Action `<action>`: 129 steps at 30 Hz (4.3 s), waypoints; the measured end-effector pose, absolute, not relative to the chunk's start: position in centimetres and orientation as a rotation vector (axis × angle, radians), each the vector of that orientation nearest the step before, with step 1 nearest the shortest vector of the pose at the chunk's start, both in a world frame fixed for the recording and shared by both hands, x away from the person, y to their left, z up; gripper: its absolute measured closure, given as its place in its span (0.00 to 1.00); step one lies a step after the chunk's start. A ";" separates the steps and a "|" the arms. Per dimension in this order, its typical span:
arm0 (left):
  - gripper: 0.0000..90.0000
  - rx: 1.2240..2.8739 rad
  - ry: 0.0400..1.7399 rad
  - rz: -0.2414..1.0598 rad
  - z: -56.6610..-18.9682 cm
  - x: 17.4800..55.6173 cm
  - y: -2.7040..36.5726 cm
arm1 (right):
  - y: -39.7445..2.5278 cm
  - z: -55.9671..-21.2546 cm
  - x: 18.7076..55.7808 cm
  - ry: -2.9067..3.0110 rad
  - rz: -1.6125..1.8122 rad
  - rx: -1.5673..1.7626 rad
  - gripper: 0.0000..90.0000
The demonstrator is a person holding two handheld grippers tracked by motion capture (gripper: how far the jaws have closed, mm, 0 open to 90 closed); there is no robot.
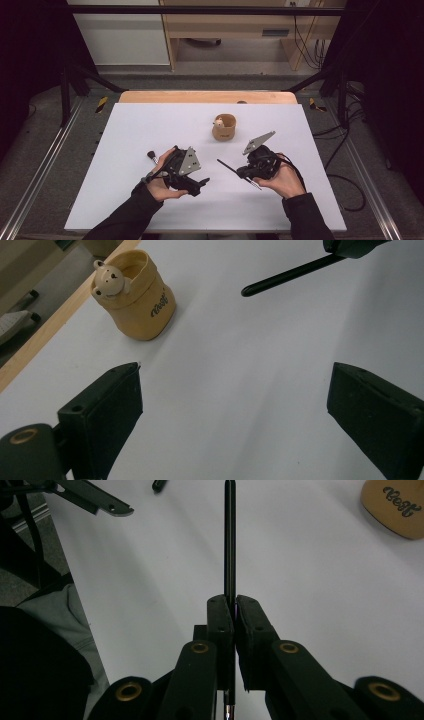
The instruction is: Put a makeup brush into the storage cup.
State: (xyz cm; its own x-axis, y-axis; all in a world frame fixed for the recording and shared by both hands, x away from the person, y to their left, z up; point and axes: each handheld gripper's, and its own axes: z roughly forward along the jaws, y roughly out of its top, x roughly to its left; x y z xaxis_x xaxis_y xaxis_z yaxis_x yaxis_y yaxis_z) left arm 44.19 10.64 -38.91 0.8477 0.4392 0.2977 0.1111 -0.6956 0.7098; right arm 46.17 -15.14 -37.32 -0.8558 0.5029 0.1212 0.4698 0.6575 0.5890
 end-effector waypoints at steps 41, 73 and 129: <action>0.21 2.415 0.130 0.715 -39.4 42.8 6.6 | -12.9 -37.8 46.3 2.921 0.952 0.741 0.95; 0.67 2.456 -0.134 0.901 -40.5 41.6 5.8 | -12.0 -37.8 46.1 2.961 0.911 0.708 0.95; 0.94 2.530 -0.142 0.843 -41.6 41.4 6.9 | -14.7 -35.9 45.4 2.616 1.196 0.765 0.56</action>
State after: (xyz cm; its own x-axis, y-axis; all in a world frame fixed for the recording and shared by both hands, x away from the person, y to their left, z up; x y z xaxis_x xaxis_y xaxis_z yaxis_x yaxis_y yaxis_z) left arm 41.43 6.89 -41.57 0.8060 0.0479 0.5899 -0.2386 -0.8859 0.3979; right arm 45.41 -14.72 -35.93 -0.8551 0.5148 0.0610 0.3830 0.5479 0.7437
